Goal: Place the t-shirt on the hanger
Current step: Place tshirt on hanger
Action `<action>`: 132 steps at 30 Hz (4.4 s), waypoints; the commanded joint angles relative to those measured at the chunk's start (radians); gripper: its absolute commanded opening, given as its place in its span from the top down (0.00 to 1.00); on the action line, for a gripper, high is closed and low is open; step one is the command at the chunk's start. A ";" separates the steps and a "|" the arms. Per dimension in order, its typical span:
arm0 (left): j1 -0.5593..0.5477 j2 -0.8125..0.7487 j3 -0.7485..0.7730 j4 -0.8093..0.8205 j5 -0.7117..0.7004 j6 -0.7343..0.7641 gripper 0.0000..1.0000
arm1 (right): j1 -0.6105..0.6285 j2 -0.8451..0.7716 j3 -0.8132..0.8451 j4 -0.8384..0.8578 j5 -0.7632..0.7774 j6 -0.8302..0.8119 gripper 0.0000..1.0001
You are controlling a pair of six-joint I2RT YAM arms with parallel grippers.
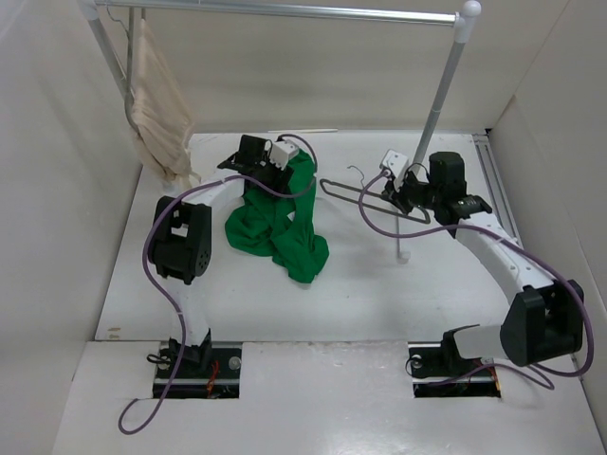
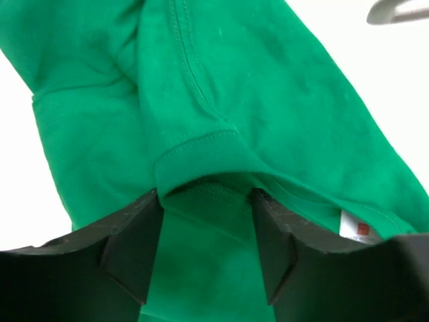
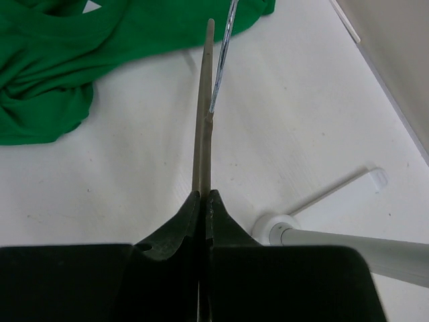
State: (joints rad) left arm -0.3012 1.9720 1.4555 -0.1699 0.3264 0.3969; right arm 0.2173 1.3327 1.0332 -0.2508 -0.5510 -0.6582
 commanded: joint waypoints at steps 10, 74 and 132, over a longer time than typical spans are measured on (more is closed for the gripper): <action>0.004 -0.080 0.045 0.037 0.060 0.023 1.00 | 0.080 -0.145 0.030 -0.004 -0.034 -0.037 1.00; -0.130 -0.180 0.065 -0.131 -0.277 -0.007 1.00 | 0.571 -0.113 -0.101 0.326 0.456 0.169 1.00; -0.228 -0.081 0.496 -0.441 -0.013 -0.224 1.00 | 0.478 -0.463 -0.392 0.473 0.521 0.324 1.00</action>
State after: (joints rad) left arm -0.5224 1.9491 1.9209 -0.5949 0.2890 0.1635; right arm 0.7151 0.8646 0.6182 0.0917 0.0578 -0.3370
